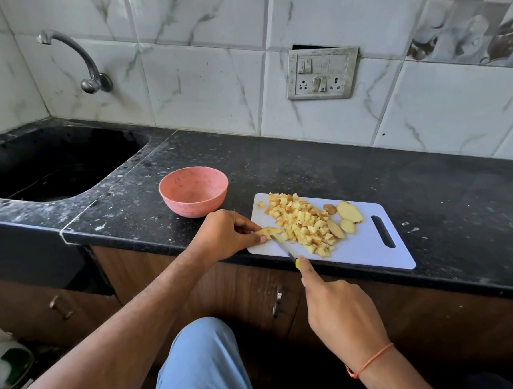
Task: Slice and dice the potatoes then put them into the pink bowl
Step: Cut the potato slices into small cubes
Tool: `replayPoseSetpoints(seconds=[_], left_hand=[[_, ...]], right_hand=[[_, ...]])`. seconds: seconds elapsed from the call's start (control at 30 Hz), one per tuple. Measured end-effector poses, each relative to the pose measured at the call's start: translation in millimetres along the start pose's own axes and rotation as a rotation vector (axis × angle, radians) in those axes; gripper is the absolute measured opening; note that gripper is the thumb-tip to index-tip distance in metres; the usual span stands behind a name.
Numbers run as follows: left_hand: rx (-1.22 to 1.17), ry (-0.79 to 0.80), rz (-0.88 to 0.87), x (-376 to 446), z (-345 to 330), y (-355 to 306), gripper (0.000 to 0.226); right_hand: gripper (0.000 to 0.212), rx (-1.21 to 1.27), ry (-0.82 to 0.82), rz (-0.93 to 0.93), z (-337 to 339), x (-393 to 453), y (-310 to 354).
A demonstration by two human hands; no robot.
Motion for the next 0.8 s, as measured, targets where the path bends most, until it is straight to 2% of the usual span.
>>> replayPoseSetpoints(seconds=[0.23, 0.33, 0.63, 0.8], left_hand=[[0.008, 0.031, -0.026, -2.7, 1.1, 1.6, 0.029], [0.011, 0.041, -0.029, -2.8, 1.0, 2.5, 0.027], [-0.022, -0.01, 0.003, -3.1, -1.1, 3.7, 0.023], [-0.016, 0.003, -0.006, -1.2, -0.1, 4.2, 0.022]], right_hand=[[0.038, 0.184, -0.184, -0.097, -0.4, -0.1, -7.0], [0.037, 0.163, -0.247, -0.106, 4.5, 7.9, 0.1], [0.022, 0.126, -0.058, -0.12, 7.7, 29.3, 18.4], [0.022, 0.104, -0.024, -0.123, 8.5, 32.6, 21.3]])
Point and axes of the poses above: each hand's wrist, its own x-axis towards the middle knuckle, its own z-axis out of the back of the hand, y = z × x, the point moved 5 cm from there along x, towards the middle knuckle, and after that the axes turned 2 degrees about z, right-handed, at the moved point
